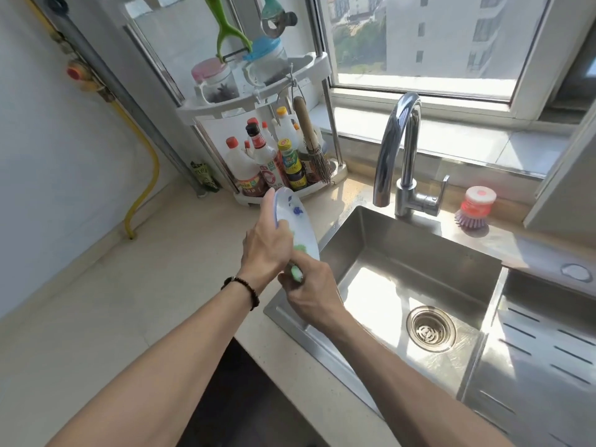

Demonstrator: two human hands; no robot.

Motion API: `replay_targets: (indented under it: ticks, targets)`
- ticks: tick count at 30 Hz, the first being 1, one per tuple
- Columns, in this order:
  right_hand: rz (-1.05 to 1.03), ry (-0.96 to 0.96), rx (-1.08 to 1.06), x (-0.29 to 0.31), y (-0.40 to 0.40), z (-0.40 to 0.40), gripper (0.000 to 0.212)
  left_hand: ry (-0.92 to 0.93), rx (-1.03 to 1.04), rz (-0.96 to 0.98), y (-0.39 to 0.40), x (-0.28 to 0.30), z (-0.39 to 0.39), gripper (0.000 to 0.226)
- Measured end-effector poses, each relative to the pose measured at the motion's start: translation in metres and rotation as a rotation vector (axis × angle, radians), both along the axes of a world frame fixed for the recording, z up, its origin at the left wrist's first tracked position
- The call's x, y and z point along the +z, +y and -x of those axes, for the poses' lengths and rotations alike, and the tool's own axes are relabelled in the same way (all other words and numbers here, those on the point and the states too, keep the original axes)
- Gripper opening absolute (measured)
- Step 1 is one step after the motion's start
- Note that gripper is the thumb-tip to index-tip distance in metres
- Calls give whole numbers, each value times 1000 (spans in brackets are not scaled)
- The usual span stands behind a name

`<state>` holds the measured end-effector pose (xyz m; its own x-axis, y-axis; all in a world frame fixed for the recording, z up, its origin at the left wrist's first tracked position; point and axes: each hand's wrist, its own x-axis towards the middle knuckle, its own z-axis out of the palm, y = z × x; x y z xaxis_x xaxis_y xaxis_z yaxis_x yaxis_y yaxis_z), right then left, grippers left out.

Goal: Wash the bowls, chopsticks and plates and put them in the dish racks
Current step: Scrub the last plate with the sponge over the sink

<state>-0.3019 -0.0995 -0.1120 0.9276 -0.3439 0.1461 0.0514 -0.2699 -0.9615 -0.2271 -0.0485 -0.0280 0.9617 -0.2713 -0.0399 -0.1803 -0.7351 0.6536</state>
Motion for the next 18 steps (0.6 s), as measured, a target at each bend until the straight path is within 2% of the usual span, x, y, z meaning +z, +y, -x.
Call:
replay_targets:
  ticks: [3, 5, 8, 10, 12, 13, 16, 18]
  targets:
    - [191, 194, 275, -14, -25, 11, 87, 61, 45, 122, 2, 5, -13, 59]
    - [268, 281, 322, -13, -32, 16, 102, 49, 36, 123, 1, 4, -10, 55]
    - [224, 193, 384, -3, -31, 25, 98, 38, 62, 191, 2, 8, -18, 51]
    - [374, 217, 425, -7, -45, 28, 99, 82, 15, 228, 6, 9, -22, 45]
    - [520, 290, 356, -17, -60, 25, 107, 80, -5, 240, 7, 8, -19, 43]
    - [516, 302, 333, -16, -58, 26, 108, 70, 15, 257, 7, 5, -16, 42]
    - [386, 156, 392, -11, -40, 32, 98, 62, 78, 313, 7, 1, -19, 42]
    - [484, 152, 413, -13, -46, 36, 98, 93, 31, 298, 9, 1, -22, 41]
